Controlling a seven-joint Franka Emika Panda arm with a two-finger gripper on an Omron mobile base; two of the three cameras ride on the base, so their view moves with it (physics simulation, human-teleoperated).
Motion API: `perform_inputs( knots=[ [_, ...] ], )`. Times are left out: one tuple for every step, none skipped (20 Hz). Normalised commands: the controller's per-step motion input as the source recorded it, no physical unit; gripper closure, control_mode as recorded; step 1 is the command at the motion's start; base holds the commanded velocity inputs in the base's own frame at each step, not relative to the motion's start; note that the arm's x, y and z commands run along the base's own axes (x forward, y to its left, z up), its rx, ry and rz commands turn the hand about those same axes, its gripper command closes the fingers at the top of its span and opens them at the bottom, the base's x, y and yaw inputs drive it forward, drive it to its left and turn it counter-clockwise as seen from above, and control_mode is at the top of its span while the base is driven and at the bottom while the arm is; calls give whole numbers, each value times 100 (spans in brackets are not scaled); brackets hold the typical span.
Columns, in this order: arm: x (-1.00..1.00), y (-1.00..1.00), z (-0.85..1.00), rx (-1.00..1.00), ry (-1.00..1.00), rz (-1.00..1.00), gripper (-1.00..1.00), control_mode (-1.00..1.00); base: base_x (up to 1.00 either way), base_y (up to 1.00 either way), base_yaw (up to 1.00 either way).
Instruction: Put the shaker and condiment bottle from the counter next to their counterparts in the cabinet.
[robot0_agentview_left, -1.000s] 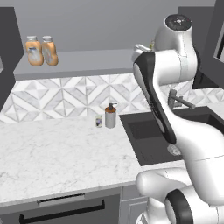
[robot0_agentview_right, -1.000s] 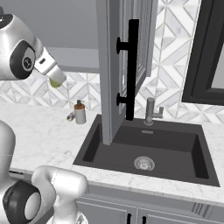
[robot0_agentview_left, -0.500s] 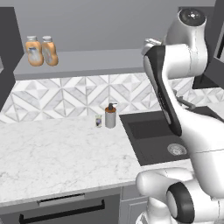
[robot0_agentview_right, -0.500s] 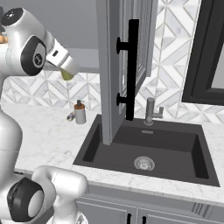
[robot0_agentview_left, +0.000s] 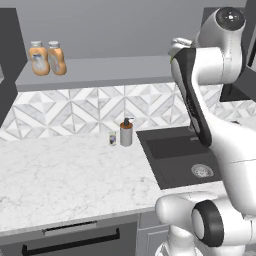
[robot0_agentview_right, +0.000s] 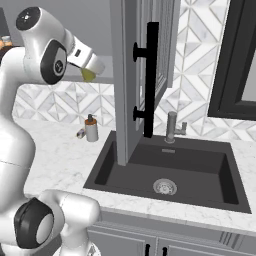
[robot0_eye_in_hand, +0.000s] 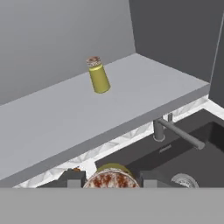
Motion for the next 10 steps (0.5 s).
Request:
perform_inputs(
  knots=[
    [43,-6,7,-5,-6,8,100,-100,0,0,0],
    [45,0,0,-3,-2,9,100,-100,0,0,0],
    [52,0,-1,-1,0,10,100,-100,0,0,0],
    [58,0,-6,-2,0,10,100,-100,0,0,0],
    [71,0,-4,-1,0,10,100,-100,0,0,0],
    [75,0,0,0,0,10,100,-100,0,0,0],
    [77,0,0,0,0,11,100,-100,0,0,0],
    [75,0,0,0,0,11,100,-100,0,0,0],
    [73,0,0,0,0,11,100,-100,0,0,0],
    [71,0,-5,-1,0,11,100,-100,0,0,0]
  ],
)
